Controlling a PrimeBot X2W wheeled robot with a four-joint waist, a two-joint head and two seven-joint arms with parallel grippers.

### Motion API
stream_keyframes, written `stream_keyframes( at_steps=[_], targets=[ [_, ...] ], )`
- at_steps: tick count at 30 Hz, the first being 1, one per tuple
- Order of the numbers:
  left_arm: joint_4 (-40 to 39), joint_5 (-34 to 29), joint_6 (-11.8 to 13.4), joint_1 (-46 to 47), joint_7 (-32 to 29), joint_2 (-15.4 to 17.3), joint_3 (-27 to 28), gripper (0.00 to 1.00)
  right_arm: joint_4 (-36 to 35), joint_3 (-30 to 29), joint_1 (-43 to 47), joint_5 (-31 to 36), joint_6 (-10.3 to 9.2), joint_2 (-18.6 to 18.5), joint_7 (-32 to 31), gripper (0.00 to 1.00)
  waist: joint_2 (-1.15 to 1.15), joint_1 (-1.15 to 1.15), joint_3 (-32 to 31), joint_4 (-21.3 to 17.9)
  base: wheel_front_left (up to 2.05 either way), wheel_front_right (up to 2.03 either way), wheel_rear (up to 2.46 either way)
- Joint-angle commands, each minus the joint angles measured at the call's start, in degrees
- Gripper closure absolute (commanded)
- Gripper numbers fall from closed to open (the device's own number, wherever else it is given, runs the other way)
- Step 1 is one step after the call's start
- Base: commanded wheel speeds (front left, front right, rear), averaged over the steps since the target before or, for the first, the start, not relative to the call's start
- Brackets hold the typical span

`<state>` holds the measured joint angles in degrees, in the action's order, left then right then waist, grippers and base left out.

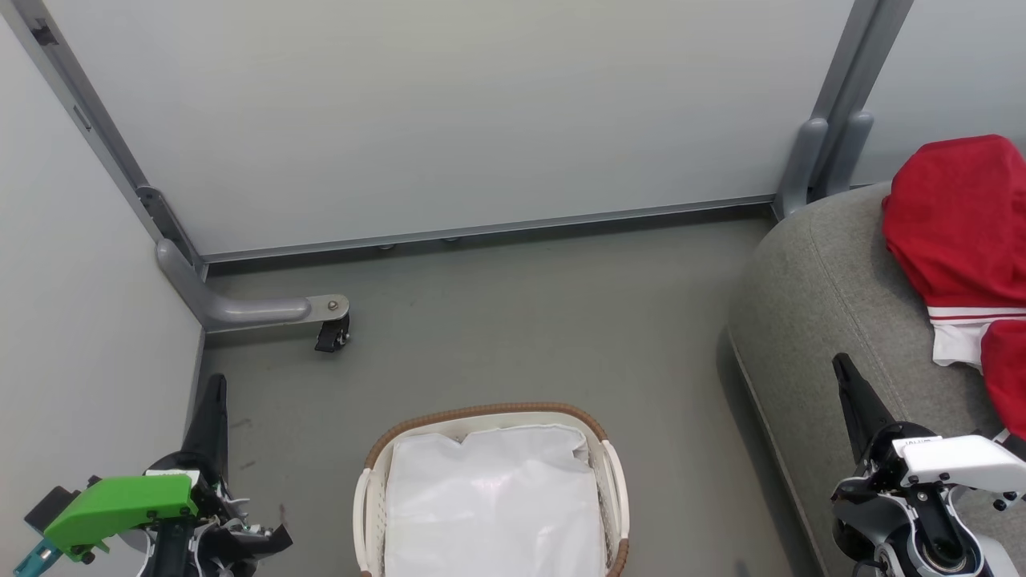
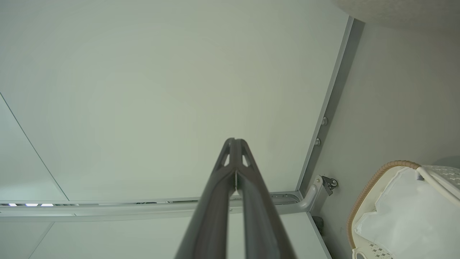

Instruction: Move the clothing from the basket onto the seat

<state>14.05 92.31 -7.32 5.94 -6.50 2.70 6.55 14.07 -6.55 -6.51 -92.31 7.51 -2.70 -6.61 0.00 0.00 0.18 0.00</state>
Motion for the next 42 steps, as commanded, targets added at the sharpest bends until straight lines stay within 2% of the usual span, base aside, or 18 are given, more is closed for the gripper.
stream_keyframes(
  at_steps=[1, 42],
  targets=[
    [-0.1, 0.2, -0.3, 0.6, -0.3, 0.3, 0.1, 1.0, -0.2, -0.1, 0.6, -0.2, -0.04, -0.3, -0.1, 1.0, 0.0, 0.0, 0.0, 0.0, 0.0, 0.0, 0.0],
    [-0.1, 0.2, -0.4, 0.6, -0.3, 0.3, 0.1, 1.0, -0.2, -0.1, 0.6, -0.2, -0.04, -0.3, -0.1, 1.0, 0.0, 0.0, 0.0, 0.0, 0.0, 0.0, 0.0]
  ],
)
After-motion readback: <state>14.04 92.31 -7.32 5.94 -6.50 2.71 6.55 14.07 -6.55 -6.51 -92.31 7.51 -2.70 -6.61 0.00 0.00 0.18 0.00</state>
